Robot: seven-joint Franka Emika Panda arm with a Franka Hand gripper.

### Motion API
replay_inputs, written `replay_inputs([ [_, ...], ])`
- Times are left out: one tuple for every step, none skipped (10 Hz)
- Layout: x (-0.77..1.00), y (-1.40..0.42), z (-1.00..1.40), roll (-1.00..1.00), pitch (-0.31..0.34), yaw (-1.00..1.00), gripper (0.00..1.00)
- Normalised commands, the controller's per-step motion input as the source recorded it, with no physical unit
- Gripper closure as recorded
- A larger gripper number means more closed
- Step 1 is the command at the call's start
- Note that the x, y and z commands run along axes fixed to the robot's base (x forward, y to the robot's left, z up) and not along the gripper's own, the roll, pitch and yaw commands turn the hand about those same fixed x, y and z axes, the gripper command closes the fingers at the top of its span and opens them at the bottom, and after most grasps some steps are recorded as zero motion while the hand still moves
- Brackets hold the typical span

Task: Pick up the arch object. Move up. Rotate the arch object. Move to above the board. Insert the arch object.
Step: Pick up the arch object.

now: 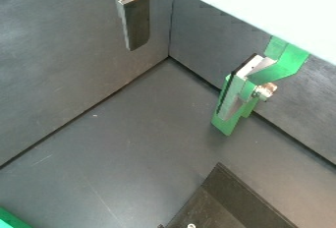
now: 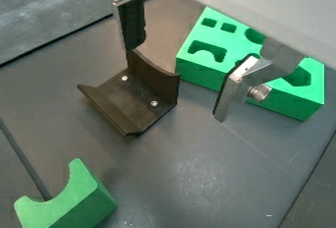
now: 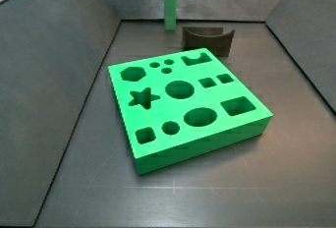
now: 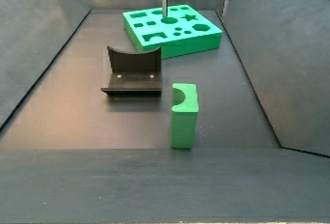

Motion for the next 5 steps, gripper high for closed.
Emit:
replay_inputs([
  [0.54,0.37,-0.18,0.0,0.0,-0.12,0.0],
  [0.95,0.45,-0.35,0.0,0.041,-0.23,0.0],
  [0.85,0.58,-0.45,0.0,0.03,-0.19,0.0],
  [0.74,0.72,-0.53,0.0,0.039,-0.11,0.0],
  [0.45,0.84,-0.53,0.0,0.0,-0.08,0.0],
])
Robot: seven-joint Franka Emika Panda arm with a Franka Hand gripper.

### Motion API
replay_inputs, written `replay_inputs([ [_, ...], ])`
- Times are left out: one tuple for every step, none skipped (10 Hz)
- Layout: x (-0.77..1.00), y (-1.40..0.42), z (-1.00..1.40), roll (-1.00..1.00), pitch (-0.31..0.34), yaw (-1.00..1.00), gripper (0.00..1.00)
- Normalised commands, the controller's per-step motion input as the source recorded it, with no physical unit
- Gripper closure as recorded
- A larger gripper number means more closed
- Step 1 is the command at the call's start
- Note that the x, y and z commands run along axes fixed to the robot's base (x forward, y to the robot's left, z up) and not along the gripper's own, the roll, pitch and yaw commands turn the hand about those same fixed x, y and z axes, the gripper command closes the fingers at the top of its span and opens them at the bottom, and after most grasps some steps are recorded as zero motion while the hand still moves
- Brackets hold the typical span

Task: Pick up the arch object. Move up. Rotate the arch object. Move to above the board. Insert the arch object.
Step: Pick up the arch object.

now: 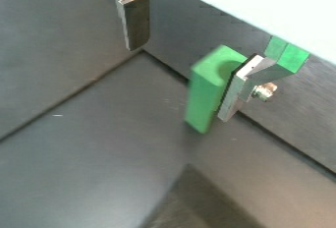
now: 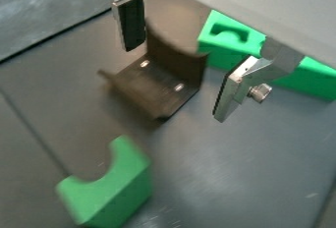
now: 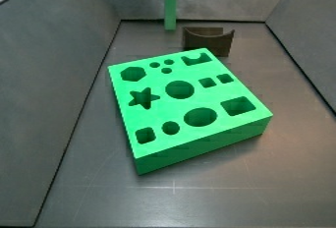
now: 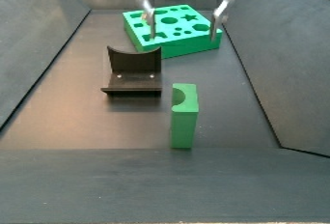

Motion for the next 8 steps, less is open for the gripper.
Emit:
replay_inputs([
  [0.04,0.79,-0.46,0.0,-0.059,0.0,0.0],
  [0.06,0.75,-0.39,0.0,-0.031,0.0,0.0],
  [0.09,0.74,-0.3,-0.01,-0.013,0.0,0.0],
  [-0.03,0.66,-0.33,-0.01,-0.083,0.0,0.0],
  [-0.47,0.47,-0.33,-0.02,-0.216,0.0,0.0],
  [-0.38,0.3,-0.34,0.0,-0.19,0.0,0.0],
  [-0.07,0.15,-0.56,-0.01,-0.169,0.0,0.0],
  [0.0,0.01,-0.55,-0.09,-0.163,0.0,0.0],
])
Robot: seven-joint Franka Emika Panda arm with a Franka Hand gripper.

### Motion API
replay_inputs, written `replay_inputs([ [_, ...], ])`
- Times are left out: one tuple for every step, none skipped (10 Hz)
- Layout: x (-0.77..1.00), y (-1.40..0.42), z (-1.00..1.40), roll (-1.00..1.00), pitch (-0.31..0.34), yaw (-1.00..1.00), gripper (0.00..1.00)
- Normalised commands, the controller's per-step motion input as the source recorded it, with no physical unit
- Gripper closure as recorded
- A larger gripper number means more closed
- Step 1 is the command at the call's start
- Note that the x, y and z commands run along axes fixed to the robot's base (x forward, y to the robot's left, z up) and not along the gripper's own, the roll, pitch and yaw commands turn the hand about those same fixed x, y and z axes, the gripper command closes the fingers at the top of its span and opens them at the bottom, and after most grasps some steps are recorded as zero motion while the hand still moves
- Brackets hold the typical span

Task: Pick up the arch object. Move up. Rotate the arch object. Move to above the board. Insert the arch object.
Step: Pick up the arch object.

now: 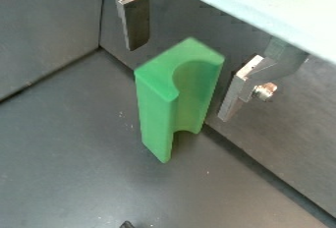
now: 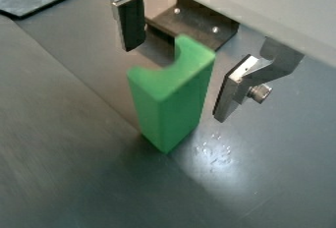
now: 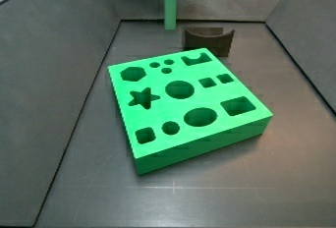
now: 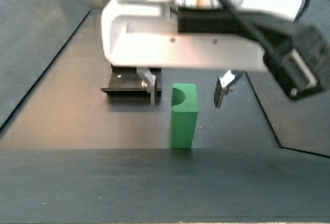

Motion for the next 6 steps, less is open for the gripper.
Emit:
replay_inputs([
  [0.0,0.0,-0.47,-0.17,-0.126,0.0,0.0],
  [0.0,0.05,-0.45,-0.16,-0.084,0.0,0.0],
  [0.0,0.08,-0.36,-0.24,-0.037,-0.09,0.0],
  [-0.08,0.13,-0.08,-0.31,-0.019,-0.18,0.0],
  [-0.19,0.12,0.0,-0.25,-0.001,-0.17,0.0],
  [-0.15,0.0,-0.11,-0.08,-0.003,0.0,0.0],
])
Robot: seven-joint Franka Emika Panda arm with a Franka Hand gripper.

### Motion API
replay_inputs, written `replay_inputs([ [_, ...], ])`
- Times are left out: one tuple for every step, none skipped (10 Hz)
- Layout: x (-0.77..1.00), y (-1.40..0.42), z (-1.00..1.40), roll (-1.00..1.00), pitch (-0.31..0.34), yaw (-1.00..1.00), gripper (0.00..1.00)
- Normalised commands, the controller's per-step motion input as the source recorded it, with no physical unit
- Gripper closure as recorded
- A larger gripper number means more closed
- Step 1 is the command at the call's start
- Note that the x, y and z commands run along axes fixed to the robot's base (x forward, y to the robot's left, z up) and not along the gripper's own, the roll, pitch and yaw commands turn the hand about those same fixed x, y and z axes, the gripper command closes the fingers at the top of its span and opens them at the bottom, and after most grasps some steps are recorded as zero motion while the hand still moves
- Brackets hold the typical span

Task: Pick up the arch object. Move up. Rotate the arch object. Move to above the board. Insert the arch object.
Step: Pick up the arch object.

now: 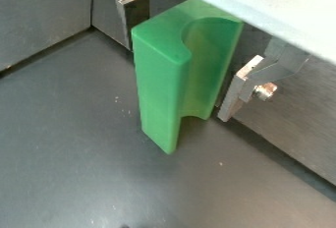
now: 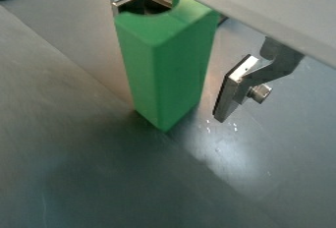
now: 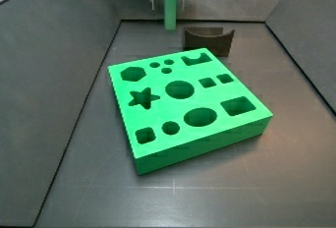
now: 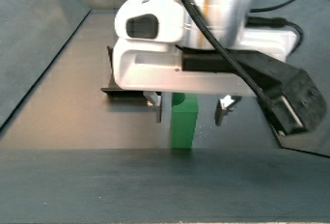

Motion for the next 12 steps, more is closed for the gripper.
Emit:
replay_inputs([
  [0.0,0.0,0.0,0.0,-0.013,-0.01,0.0],
  [0.0,0.0,0.0,0.0,0.0,0.0,0.0],
  [0.0,0.0,0.0,0.0,0.0,0.0,1.0],
  [0.0,0.0,0.0,0.0,0.0,0.0,1.0],
  [0.0,0.0,0.0,0.0,0.0,0.0,1.0],
  [0.0,0.0,0.0,0.0,0.0,0.0,1.0],
  [0.0,0.0,0.0,0.0,0.0,0.0,1.0],
  [0.0,0.0,0.0,0.0,0.0,0.0,1.0],
  [0.0,0.0,0.0,0.0,0.0,0.0,1.0],
  [0.0,0.0,0.0,0.0,0.0,0.0,1.0],
  [0.0,0.0,0.0,0.0,0.0,0.0,1.0],
  [0.0,0.0,0.0,0.0,0.0,0.0,1.0],
])
